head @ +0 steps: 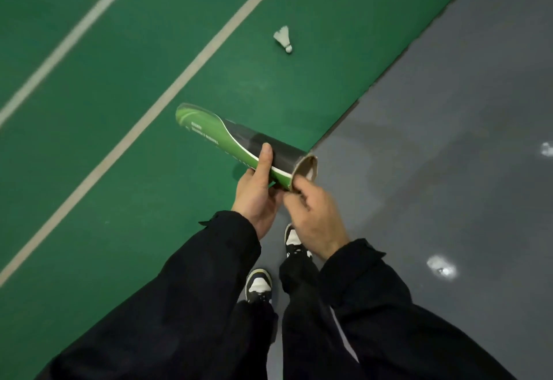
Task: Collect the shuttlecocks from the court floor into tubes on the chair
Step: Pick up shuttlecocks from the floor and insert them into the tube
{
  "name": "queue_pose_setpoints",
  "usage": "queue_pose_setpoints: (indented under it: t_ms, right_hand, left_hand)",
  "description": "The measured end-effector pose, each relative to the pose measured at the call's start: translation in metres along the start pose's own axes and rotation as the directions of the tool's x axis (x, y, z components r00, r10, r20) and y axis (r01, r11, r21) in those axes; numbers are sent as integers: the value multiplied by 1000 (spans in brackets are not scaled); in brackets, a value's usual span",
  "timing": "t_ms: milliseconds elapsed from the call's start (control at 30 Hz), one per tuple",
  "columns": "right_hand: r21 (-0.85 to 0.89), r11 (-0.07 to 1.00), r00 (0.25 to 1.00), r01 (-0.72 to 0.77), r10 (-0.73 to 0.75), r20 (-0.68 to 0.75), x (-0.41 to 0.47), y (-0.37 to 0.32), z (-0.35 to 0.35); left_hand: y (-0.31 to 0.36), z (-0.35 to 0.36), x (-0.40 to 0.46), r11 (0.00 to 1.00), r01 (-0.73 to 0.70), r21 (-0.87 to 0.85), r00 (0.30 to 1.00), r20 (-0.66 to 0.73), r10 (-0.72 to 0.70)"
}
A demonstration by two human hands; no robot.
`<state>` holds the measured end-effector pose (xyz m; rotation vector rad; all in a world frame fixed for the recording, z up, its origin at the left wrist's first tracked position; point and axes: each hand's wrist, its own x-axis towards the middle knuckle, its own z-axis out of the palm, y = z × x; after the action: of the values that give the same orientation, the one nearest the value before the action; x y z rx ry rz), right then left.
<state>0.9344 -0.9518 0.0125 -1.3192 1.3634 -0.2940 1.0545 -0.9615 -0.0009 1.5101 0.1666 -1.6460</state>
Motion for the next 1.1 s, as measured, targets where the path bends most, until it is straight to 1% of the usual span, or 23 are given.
queue_pose_setpoints:
  t_ms: [67, 100, 167, 233, 267, 333, 400, 467, 533, 600, 733, 800, 867, 933, 1000, 1100]
  right_hand:
    - [-15, 992, 988, -127, 127, 89, 7, -41, -19]
    - [-29, 988, 982, -154, 156, 108, 13, -58, -27]
    - [-3, 989, 986, -149, 149, 72, 28, -89, -40]
    - [4, 997, 997, -72, 72, -24, 44, -115, -52]
    - [-2, 1000, 998, -31, 31, -46, 53, -126, -57]
    - [-31, 999, 1000, -16, 16, -16, 78, -150, -67]
    - [-54, 997, 996, -60, 63, 68, 111, -170, -73]
    - [-71, 991, 983, -111, 120, 139, 150, -186, -76]
    - [-31, 990, 978, -139, 142, 155, 192, -194, -78]
    - [73, 989, 980, -130, 117, 161, 237, -202, -80]
    - [128, 984, 989, -120, 107, 103, 310, -199, -85]
    - [142, 983, 993, -114, 111, 29, 342, -191, -91]
    - [178, 973, 984, -146, 161, -75, 378, -173, -97]
    - [222, 949, 959, -224, 255, -121, 420, -141, -100]
    - [140, 947, 952, -290, 300, -60, 466, -109, -99]
    - [16, 937, 937, -350, 350, 15, 524, -53, -85]
  left_hand:
    - [28, 21, -19, 999, -5, 46, 1000, -22, 6]
    - [42, 30, -26, 998, -16, 63, 1000, -26, 17]
    - [73, 47, -30, 997, -46, 61, 999, -21, 47]
    - [107, 60, -27, 995, -98, -11, 994, -44, 98]
    - [124, 66, -24, 992, -119, -34, 992, -53, 117]
    - [155, 76, -12, 990, -139, -32, 989, -46, 138]
    - [180, 86, 1, 991, -132, -19, 990, -47, 131]
    - [201, 95, 25, 996, -93, 4, 995, -34, 93]
    - [224, 99, 56, 997, -81, 12, 996, -26, 82]
    - [253, 103, 95, 995, -100, -6, 995, -22, 100]
    - [287, 112, 167, 995, -88, -44, 995, -53, 85]
    - [297, 116, 209, 994, -73, -75, 994, -82, 67]
    - [303, 116, 251, 994, -72, -82, 994, -94, 64]
    - [301, 107, 300, 995, -69, -71, 990, -130, 59]
    - [297, 101, 346, 995, -77, -60, 983, -171, 66]
    - [277, 86, 410, 996, -64, -61, 983, -178, 52]
